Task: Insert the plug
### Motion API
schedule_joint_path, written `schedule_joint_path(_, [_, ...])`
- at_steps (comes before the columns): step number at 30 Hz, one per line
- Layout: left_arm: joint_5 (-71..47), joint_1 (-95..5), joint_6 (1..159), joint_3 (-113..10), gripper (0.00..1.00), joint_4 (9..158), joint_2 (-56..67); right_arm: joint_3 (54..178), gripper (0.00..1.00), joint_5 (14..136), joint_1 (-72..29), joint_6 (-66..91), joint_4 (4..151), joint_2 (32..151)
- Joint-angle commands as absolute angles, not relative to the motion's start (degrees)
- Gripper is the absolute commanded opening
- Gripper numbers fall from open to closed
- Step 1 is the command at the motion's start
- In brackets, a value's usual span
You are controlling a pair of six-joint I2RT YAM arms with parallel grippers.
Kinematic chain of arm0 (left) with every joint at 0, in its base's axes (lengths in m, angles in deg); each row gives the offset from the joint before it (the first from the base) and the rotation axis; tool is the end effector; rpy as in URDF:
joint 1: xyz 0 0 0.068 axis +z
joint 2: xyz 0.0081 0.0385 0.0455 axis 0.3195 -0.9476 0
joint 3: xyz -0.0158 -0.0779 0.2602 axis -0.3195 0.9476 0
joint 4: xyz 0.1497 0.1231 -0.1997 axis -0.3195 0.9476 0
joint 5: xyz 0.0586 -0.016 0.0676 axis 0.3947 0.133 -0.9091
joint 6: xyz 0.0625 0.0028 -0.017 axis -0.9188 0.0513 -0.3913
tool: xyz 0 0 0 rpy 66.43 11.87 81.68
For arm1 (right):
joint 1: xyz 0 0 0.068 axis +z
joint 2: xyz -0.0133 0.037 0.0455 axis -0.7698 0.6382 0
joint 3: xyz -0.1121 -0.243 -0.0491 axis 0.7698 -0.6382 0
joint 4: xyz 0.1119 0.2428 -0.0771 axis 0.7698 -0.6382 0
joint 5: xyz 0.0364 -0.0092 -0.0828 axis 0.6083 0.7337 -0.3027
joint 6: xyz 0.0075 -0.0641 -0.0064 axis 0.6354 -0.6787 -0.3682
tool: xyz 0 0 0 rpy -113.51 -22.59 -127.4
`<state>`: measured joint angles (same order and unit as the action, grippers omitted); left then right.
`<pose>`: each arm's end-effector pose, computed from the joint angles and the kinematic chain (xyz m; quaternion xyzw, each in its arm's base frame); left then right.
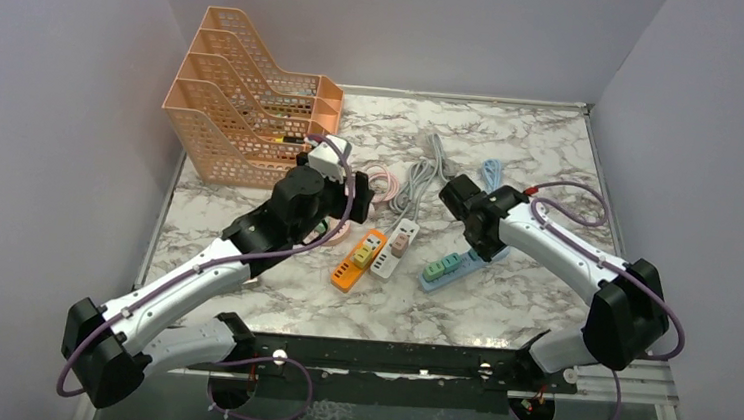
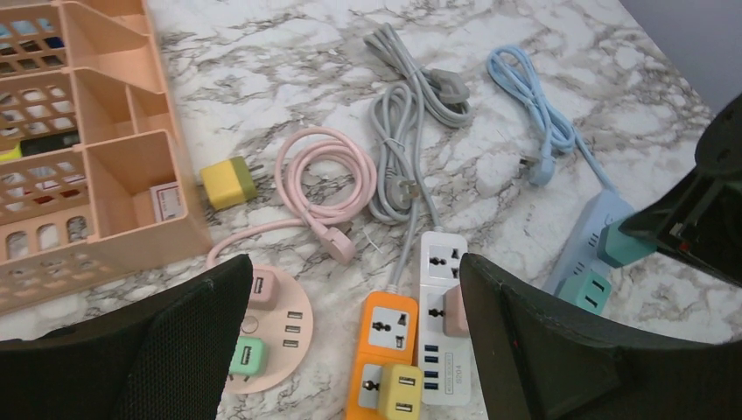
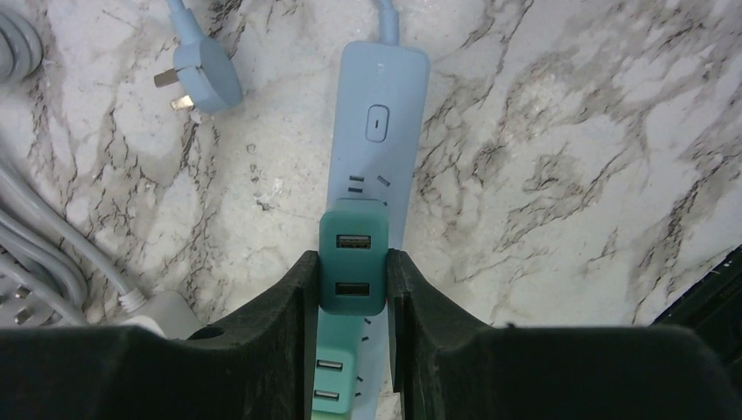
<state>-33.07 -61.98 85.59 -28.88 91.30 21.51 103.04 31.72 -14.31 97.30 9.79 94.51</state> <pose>0.2080 -0.1805 0.3186 0.1119 0.7901 -0.2228 0.5600 0.2273 0.1289 0.2220 0.4477 0.8404 -0.1288 0.2769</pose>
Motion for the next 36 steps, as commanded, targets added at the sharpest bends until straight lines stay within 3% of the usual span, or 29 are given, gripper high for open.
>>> schedule_joint_path(1, [-42.50, -61.35, 87.91, -26.70, 0.90, 88.55, 26.67, 102.31, 0.01, 30.19, -11.68, 100.86, 11.83, 94.46])
schedule_joint_path(7, [-47.89, -61.26, 88.84, -24.69, 0.91, 87.98, 30.64, 105.60, 0.01, 30.09, -10.20, 102.99, 9.29, 97.80])
schedule_joint_path(26, [-49.98, -61.17, 88.75, -24.43, 0.91, 88.72, 31.97, 108.40, 0.01, 30.07, -8.42, 108.48, 2.19, 100.19])
schedule_joint_path(36, [-50.29, -61.18, 88.75, -24.35, 0.91, 88.73, 31.96, 106.56, 0.01, 30.79, -8.42, 104.88, 8.03, 99.78])
